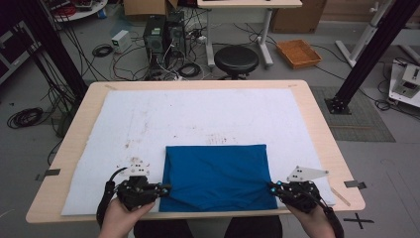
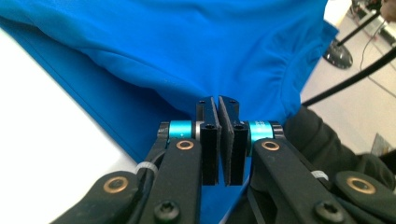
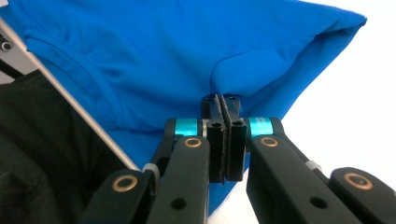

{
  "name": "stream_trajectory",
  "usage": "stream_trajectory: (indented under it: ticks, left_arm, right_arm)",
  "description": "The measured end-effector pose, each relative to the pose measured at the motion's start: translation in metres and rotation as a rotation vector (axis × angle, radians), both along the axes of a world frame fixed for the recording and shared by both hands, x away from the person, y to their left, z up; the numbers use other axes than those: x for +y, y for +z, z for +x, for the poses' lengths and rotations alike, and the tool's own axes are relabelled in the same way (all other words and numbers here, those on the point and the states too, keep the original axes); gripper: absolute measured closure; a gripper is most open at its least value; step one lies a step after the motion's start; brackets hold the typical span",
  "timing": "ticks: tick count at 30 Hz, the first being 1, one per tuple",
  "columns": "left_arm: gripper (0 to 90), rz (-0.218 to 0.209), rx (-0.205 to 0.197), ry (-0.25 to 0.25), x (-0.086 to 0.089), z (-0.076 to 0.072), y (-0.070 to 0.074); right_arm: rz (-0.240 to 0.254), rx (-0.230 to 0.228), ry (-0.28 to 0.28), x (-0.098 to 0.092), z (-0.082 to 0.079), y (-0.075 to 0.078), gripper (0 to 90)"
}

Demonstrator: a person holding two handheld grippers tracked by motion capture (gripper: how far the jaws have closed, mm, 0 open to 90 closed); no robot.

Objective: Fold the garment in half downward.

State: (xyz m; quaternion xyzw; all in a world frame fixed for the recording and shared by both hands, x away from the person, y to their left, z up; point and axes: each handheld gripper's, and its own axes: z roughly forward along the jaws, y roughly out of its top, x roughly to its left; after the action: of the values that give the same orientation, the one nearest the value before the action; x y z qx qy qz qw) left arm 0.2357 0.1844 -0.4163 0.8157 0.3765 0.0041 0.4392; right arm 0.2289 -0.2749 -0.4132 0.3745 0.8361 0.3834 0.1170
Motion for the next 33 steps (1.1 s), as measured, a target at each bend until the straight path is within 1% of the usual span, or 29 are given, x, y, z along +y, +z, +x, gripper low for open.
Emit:
stream_trajectory:
  ticks: [3, 7, 8, 9, 10, 11, 12, 14, 16, 17, 18, 20, 22, 24, 26, 27, 28, 30, 31, 32, 33]
  left_arm:
    - [86.9, 0.023, 0.001, -0.011, -0.001, -0.004, -0.003]
    - [85.0, 0.047, 0.001, 0.005, -0.001, -0.002, -0.010]
    - [80.5, 0.057, 0.000, 0.020, -0.001, -0.001, -0.011]
    - [74.6, 0.066, -0.001, 0.033, 0.000, 0.000, -0.012]
    - [68.8, 0.066, -0.001, 0.047, 0.001, 0.002, -0.013]
    - [65.9, 0.063, -0.008, 0.061, 0.002, 0.004, -0.012]
    - [64.3, 0.060, -0.022, 0.079, 0.003, 0.006, -0.010]
    - [61.2, 0.072, -0.062, 0.110, 0.004, 0.014, -0.005]
    - [58.7, 0.073, -0.099, 0.146, 0.005, 0.025, 0.000]
    - [56.7, 0.070, -0.115, 0.165, 0.005, 0.033, 0.002]
    - [56.2, 0.064, -0.129, 0.180, 0.004, 0.040, 0.003]
    - [55.4, 0.071, -0.145, 0.199, 0.003, 0.058, 0.005]
    - [55.2, 0.084, -0.165, 0.224, 0.000, 0.076, 0.004]
    - [54.5, 0.094, -0.182, 0.259, -0.001, 0.093, 0.001]
    - [53.8, 0.114, -0.199, 0.287, -0.002, 0.107, -0.004]
    - [53.8, 0.115, -0.193, 0.299, -0.003, 0.113, -0.007]
    - [53.8, 0.126, -0.181, 0.302, -0.003, 0.118, -0.010]
    - [53.9, 0.123, -0.160, 0.315, -0.004, 0.125, -0.016]
    - [54.3, 0.129, -0.149, 0.307, -0.005, 0.127, -0.019]
    - [56.0, 0.145, -0.140, 0.295, -0.006, 0.129, -0.021]
    - [60.4, 0.147, -0.133, 0.286, -0.007, 0.130, -0.023]
  right_arm:
    - [-0.008, 0.001, 0.005, 0.000, -0.007, -0.003, 89.9]
    - [-0.025, 0.003, 0.004, -0.001, -0.009, -0.007, 89.8]
    - [-0.028, 0.005, 0.004, -0.001, -0.009, -0.008, 86.9]
    - [-0.025, 0.006, 0.006, -0.002, -0.007, -0.009, 81.3]
    - [-0.021, 0.005, 0.000, -0.002, -0.006, -0.008, 78.4]
    - [-0.019, -0.002, -0.004, -0.003, -0.005, -0.008, 77.5]
    - [-0.017, -0.017, -0.005, -0.004, -0.003, -0.006, 75.8]
    - [-0.015, -0.050, -0.032, -0.005, 0.004, -0.001, 70.5]
    - [-0.010, -0.069, -0.059, -0.006, 0.015, 0.003, 68.9]
    - [-0.006, -0.080, -0.080, -0.007, 0.022, 0.005, 66.4]
    - [-0.003, -0.087, -0.101, -0.007, 0.031, 0.006, 66.3]
    - [0.006, -0.101, -0.135, -0.008, 0.049, 0.008, 64.6]
    - [0.023, -0.099, -0.182, -0.009, 0.070, 0.007, 62.4]
    - [0.048, -0.078, -0.218, -0.009, 0.091, 0.003, 59.5]
    - [0.070, -0.053, -0.250, -0.009, 0.110, -0.002, 57.2]
    - [0.082, -0.032, -0.262, -0.009, 0.120, -0.005, 56.1]
    - [0.088, -0.016, -0.272, -0.008, 0.128, -0.009, 55.2]
    - [0.073, 0.026, -0.285, -0.005, 0.141, -0.017, 54.2]
    - [0.059, 0.039, -0.289, -0.004, 0.145, -0.020, 55.2]
    - [0.046, 0.047, -0.281, -0.002, 0.148, -0.023, 59.1]
    - [0.028, 0.047, -0.265, 0.000, 0.150, -0.026, 65.1]
